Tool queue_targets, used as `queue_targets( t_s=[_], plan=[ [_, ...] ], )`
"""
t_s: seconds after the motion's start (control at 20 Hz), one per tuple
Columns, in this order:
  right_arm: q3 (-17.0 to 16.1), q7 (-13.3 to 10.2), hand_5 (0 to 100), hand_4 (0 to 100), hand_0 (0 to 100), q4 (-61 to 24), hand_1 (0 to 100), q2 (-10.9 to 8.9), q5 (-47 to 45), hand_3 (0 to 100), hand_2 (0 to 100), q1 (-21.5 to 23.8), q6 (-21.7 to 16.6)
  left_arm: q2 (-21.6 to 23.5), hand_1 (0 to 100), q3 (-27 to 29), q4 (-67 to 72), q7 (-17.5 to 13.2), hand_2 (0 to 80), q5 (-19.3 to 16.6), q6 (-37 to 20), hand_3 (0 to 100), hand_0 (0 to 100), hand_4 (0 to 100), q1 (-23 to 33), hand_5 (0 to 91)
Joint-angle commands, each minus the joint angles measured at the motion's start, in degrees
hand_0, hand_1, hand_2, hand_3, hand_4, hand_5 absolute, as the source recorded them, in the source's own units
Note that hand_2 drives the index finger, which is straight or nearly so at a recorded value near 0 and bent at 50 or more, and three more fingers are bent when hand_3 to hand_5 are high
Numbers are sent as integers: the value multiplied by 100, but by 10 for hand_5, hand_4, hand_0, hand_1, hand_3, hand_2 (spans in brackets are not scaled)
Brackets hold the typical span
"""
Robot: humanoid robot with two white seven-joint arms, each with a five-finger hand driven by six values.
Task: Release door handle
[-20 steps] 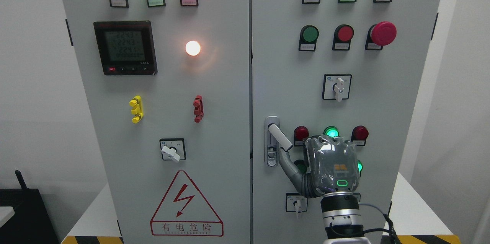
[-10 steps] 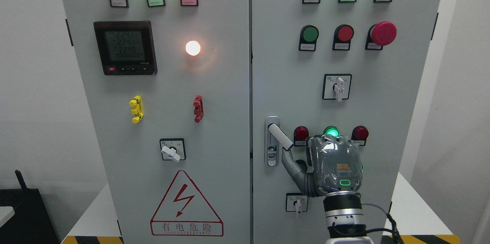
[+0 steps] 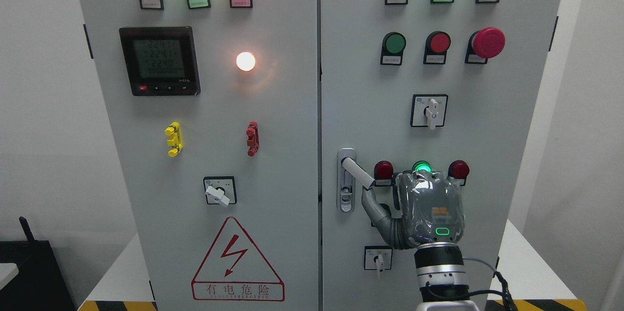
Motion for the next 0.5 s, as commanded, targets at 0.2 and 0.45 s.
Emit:
queue_targets(
  t_s=[0.2,0.45],
  plan=[
    [-49,6,965,1000,430,-3,148,-4,-7,1000,947,-36,5,0,389,62,96,5,0,0,4,0,120,0,1,0],
    [-58,6,964,1000,432,-12,146,-4,-7,1000,947,-54,5,0,389,62,96,5,0,0,4,0,120,0,1,0]
  ],
)
